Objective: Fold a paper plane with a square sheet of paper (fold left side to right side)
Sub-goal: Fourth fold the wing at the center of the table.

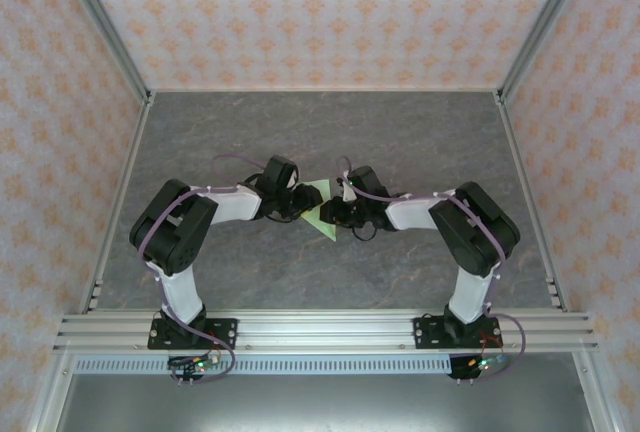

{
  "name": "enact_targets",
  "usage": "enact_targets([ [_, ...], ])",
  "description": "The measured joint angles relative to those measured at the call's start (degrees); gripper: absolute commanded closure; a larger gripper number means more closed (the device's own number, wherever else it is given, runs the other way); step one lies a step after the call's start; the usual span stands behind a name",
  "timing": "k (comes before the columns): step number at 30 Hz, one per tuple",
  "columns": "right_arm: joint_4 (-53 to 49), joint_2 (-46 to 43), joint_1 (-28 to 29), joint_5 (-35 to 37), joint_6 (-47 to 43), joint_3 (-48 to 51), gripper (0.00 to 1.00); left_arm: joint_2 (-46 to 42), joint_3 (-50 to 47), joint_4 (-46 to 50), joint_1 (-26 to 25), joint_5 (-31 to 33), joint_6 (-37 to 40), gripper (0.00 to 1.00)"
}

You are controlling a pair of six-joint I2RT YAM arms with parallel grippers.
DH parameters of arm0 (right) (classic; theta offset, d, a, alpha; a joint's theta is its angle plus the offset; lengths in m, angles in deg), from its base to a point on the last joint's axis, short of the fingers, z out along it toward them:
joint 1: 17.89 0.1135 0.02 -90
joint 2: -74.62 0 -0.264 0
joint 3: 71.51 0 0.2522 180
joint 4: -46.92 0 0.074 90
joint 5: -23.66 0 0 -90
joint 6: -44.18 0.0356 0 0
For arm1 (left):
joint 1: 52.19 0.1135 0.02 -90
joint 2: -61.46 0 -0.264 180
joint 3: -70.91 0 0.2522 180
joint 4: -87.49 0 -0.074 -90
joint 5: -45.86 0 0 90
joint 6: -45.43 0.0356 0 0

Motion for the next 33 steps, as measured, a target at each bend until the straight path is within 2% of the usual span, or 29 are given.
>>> enact_targets([
  [11,0.5,1.4,-1.1,-3.1,0.2,-0.2,0.95,0.0,0.0,0.0,0.0,0.0,0.0,0.58],
  [20,1.3,1.7,-1.9,-5.0,0.2,-0.2,0.97,-1.0,-0.8,0.2,0.0,0.4,0.0,0.59],
  [27,3.5,1.7,-2.0,-5.2,0.3,0.8,0.97,-5.4,-1.9,2.1,0.0,2.2,0.6,0.67],
  [33,4.6,1.7,-2.0,-5.2,0.6,1.7,0.97,-5.5,-1.6,2.2,0.0,2.1,0.6,0.65],
])
